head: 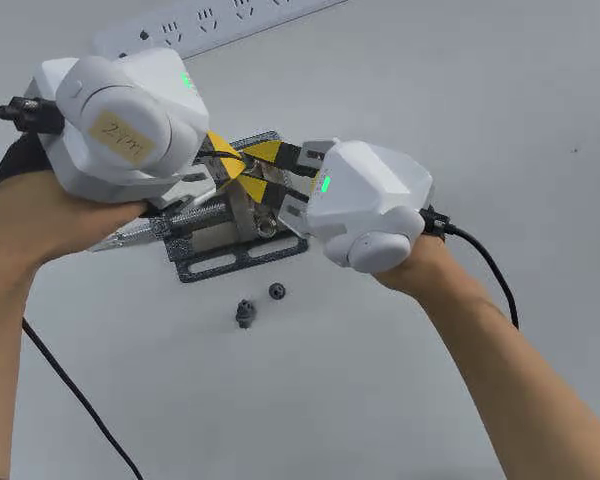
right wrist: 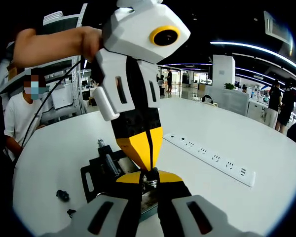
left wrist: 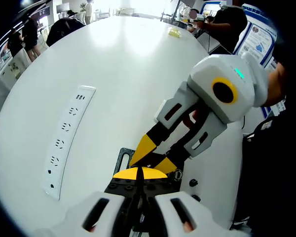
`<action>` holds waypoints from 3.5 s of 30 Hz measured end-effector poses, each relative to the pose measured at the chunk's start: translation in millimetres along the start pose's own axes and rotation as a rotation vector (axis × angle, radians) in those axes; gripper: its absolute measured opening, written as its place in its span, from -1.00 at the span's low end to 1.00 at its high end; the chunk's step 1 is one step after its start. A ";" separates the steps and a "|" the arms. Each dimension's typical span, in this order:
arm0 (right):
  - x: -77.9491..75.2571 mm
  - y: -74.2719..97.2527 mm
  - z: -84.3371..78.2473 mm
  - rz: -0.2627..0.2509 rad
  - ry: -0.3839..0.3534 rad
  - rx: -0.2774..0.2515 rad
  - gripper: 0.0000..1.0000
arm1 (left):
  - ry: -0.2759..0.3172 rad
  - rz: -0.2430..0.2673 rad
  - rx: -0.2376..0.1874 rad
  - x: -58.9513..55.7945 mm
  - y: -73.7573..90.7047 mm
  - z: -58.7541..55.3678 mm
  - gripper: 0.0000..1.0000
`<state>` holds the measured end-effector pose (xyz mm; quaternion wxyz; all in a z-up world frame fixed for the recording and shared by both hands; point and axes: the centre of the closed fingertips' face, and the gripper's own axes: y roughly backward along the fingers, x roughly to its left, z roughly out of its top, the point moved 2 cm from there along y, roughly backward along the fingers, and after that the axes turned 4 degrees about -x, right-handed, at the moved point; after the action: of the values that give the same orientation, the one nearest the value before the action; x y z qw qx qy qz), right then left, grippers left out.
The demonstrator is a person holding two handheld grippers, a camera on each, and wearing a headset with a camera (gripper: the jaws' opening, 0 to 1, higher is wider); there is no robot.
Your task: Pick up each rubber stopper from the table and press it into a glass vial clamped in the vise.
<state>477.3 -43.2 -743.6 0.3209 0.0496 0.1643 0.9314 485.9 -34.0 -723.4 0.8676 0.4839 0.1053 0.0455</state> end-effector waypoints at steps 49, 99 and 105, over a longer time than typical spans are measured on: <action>-2.8 1.3 -1.2 -0.022 -0.052 -0.042 -0.81 | 0.040 0.009 -0.043 1.3 6.0 7.5 -1.00; -0.3 7.5 0.9 -0.057 -0.053 -0.022 -0.89 | 0.041 0.047 -0.047 -1.0 -2.9 1.6 -1.00; -0.5 8.4 0.7 -0.062 -0.041 -0.035 -0.73 | 0.082 0.037 -0.063 -1.4 -2.2 0.4 -1.00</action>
<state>473.0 -49.6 -740.1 0.3539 0.0580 0.1429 0.9225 484.6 -35.7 -724.9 0.8764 0.4560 0.1301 0.0845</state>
